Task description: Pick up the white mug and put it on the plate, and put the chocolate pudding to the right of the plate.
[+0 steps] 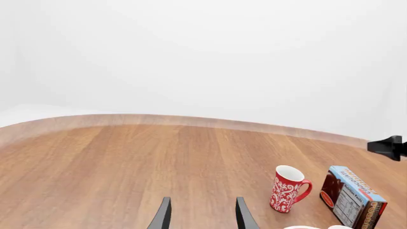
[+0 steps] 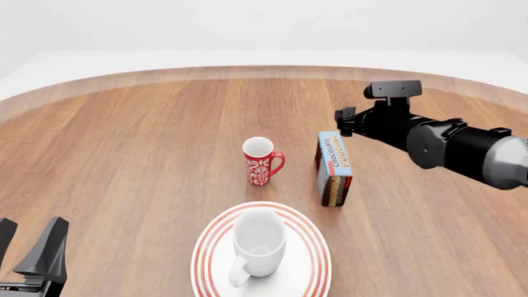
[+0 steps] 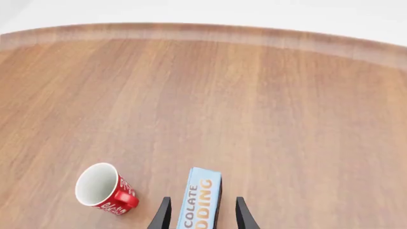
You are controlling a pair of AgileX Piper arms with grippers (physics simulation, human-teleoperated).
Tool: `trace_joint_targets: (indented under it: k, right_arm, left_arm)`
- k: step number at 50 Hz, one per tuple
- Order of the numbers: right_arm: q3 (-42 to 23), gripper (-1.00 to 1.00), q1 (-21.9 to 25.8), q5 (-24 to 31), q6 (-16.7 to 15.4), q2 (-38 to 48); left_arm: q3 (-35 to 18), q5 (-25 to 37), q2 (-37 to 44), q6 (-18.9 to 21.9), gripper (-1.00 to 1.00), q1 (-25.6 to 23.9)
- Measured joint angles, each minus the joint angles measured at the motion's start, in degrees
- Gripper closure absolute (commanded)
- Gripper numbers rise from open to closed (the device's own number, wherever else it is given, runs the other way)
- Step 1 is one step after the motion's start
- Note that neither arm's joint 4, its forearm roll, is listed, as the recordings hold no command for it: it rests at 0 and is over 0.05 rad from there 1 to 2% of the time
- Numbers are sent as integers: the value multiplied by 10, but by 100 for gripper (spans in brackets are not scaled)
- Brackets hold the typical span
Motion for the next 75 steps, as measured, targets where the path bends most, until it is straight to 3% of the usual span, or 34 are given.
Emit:
trace_joint_targets:
  k: [75]
  right_arm:
    - [-19, -100, 10, -25, 4, 95]
  left_arm:
    - [0, -1, 0, -3, -100, 1]
